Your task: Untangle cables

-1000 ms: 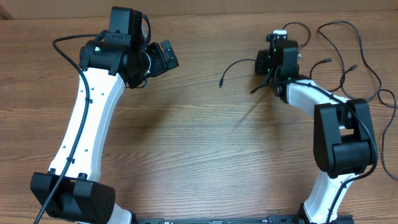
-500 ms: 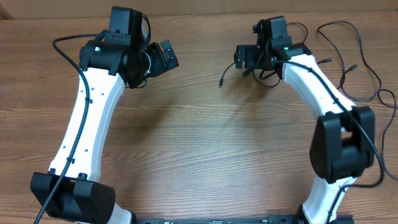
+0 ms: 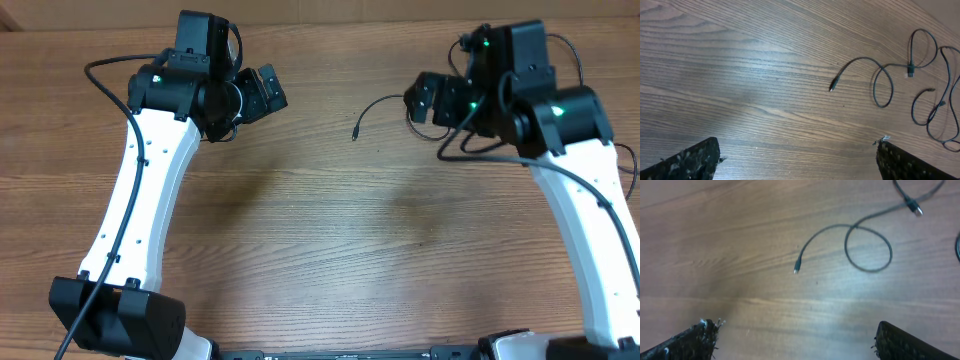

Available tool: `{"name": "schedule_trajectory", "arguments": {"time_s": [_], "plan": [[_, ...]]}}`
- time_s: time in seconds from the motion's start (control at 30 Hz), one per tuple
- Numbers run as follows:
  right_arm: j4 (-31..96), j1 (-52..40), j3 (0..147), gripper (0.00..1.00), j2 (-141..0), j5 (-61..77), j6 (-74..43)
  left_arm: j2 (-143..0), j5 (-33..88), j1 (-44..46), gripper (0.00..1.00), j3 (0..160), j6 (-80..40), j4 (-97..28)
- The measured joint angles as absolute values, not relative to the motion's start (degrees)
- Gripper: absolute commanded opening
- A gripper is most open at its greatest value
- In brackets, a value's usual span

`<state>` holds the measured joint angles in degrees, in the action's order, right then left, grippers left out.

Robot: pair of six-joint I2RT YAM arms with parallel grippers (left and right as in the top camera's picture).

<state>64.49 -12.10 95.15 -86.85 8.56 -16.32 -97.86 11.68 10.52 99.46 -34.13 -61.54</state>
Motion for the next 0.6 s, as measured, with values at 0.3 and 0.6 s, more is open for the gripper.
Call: {"name": "schedule_trajectory", "arguments": {"time_s": [0.3,0.6], "plan": [[68.71,-12.08,95.13,1.0,-87.11,8.8,-16.51,-97.86,11.66,10.52,0.99,99.46,-34.13,-61.54],[71.37,-12.05,95.13,1.0,-87.11,8.8,-16.49,-97.86,11.68,10.52,0.99,99.46,-34.13,-61.54]]}}
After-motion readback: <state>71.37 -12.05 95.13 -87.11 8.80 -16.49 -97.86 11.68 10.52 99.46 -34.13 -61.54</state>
